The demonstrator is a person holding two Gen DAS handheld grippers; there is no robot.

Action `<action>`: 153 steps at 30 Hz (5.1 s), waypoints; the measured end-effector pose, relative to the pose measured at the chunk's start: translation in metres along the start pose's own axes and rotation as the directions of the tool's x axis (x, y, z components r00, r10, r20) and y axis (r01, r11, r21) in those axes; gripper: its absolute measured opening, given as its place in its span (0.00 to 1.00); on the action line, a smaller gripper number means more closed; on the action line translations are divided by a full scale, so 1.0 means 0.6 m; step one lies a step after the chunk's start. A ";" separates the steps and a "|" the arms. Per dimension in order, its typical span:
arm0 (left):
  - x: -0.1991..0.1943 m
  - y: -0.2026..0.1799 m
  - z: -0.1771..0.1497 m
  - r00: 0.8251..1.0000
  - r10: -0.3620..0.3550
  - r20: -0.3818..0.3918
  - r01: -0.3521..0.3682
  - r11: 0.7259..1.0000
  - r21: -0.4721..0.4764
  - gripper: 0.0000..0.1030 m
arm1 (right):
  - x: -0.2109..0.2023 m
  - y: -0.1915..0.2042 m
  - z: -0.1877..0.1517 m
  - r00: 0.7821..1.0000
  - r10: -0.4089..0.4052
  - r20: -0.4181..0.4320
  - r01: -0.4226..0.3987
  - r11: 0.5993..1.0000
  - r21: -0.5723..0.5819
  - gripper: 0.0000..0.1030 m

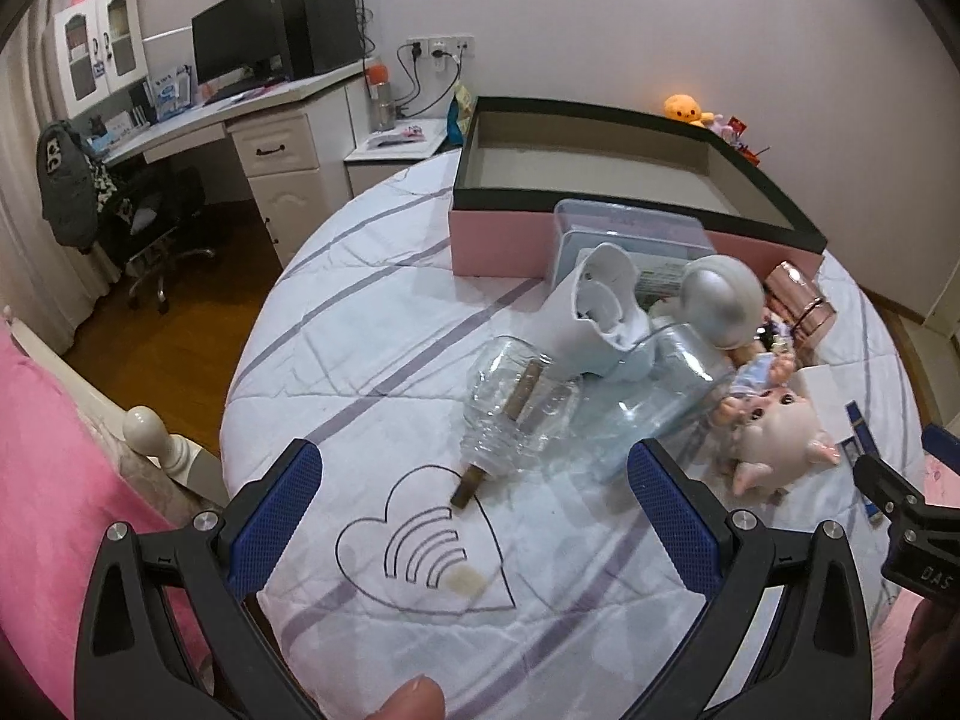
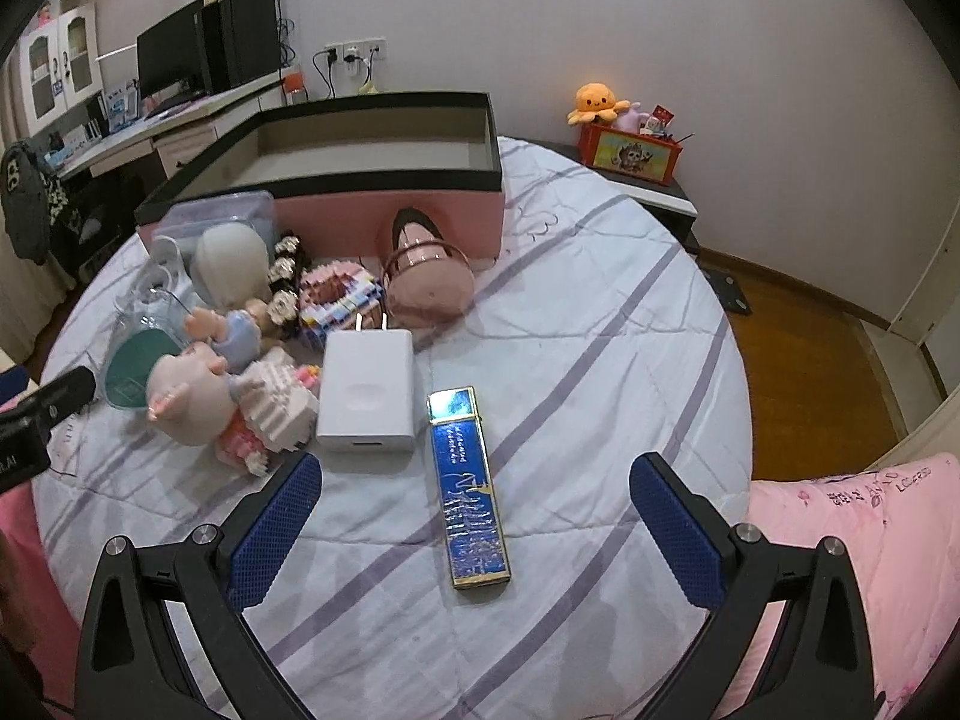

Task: Organize rigid objects
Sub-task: 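Grasp the clear glass bottle with left tool while right tool grasps the blue lighter box, then lower the glass bottle into the pink box with left tool while right tool drops the blue box in, then withdraw both tools from the pink box back over the table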

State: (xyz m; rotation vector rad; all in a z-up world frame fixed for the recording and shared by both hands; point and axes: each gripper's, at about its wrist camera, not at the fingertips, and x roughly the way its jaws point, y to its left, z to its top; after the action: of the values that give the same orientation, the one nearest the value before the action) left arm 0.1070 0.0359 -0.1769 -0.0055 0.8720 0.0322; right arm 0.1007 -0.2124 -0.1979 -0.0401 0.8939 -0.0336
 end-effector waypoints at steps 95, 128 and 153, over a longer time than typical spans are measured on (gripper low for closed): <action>0.159 -0.075 0.287 0.995 -0.090 0.036 0.087 0.994 0.067 0.81 | 0.174 0.069 0.312 0.983 0.184 0.017 -0.183 0.982 -0.041 0.81; -0.213 -0.042 0.078 0.936 0.047 0.350 -0.048 0.999 -0.007 1.00 | -0.187 0.011 0.091 0.914 0.187 0.361 -0.220 0.974 0.052 0.88; -0.181 -0.029 0.016 0.951 -0.034 0.306 0.027 0.999 0.026 1.00 | -0.158 0.008 0.042 0.948 0.172 0.269 -0.184 0.983 0.018 0.88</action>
State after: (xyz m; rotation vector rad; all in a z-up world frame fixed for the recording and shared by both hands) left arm 0.0452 0.0156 -0.0875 0.0060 0.5604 -0.0056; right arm 0.0611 -0.2026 -0.1089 0.0753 0.6235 0.1193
